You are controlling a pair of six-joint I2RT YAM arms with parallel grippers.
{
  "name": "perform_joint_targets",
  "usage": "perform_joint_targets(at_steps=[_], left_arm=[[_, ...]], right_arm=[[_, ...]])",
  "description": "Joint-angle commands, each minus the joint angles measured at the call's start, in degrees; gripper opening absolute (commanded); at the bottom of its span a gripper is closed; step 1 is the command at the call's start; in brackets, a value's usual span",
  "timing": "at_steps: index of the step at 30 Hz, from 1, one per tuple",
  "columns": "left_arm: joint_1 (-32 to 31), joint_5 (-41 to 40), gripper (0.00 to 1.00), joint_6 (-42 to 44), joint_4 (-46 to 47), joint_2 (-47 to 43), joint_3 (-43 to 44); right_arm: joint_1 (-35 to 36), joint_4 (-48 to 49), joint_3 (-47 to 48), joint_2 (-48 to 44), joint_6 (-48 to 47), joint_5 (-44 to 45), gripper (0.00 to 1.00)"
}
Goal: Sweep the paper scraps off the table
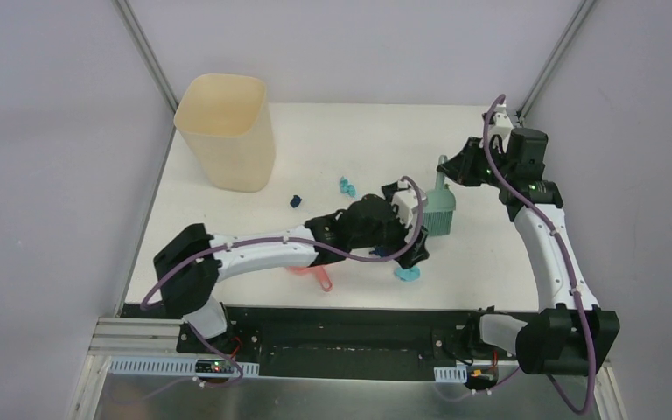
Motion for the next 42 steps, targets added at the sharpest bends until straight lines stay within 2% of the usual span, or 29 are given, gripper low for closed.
perform_joint_targets(at_steps=[1, 6, 11, 14, 18, 21, 24, 28, 32, 34, 42], left_arm=[[-3.5, -6.5, 0.83, 2.1, 9.9, 6.2, 2.4], [-4.6, -8.7, 0.84, 4.0, 14.0, 7.5, 2.4], [-4.6, -10.7, 0.83, 2.7, 8.2, 4.6, 2.1], [-4.6, -11.0, 0.83, 0.8, 4.0, -0.9, -2.5], [-4.6, -15.2, 0.87, 2.7, 8.8, -11.1, -11.9], [-4.4, -19.3, 0.92, 5.9, 11.5, -15.1, -15.3], [-4.4, -15.5, 0.92, 8.2, 15.4, -13.2, -14.9], [-4.4, -9.8, 0.91, 8.2, 16.4, -7.0, -9.4], [-4.4, -15.2, 0.87, 7.2, 13.8, -2.7, -3.5], [-4.5, -14.9, 0.83, 8.5, 13.8, -1.6, -2.0], [-4.5, -13.4, 0.58, 10.3, 14.1, -1.5, -1.9]], right_arm=[[0.0, 8.9, -0.6, -2.7, 13.8, -4.0, 0.00], [-0.1, 8.7, -0.9, -3.6, 17.0, -6.0, 0.00], [-0.4, 8.5, -1.3, -4.4, 16.9, -6.3, 0.00], [-0.9, 7.9, -1.0, -4.8, 17.1, -6.6, 0.00], [-1.1, 7.0, -0.9, -5.2, 17.8, -7.5, 0.00], [-1.3, 6.1, -1.0, -5.4, 18.4, -7.9, 0.00], [-1.8, 5.2, -1.0, -5.3, 20.7, -8.8, 0.00], [-2.5, 3.8, -0.6, -5.7, 22.8, -10.3, 0.00], [-2.6, 3.2, -0.8, -6.4, 22.2, -10.1, 0.00], [-2.6, 3.2, -1.1, -6.6, 22.1, -10.2, 0.00], [-2.6, 4.5, -2.4, -6.1, 22.9, -11.8, 0.00]])
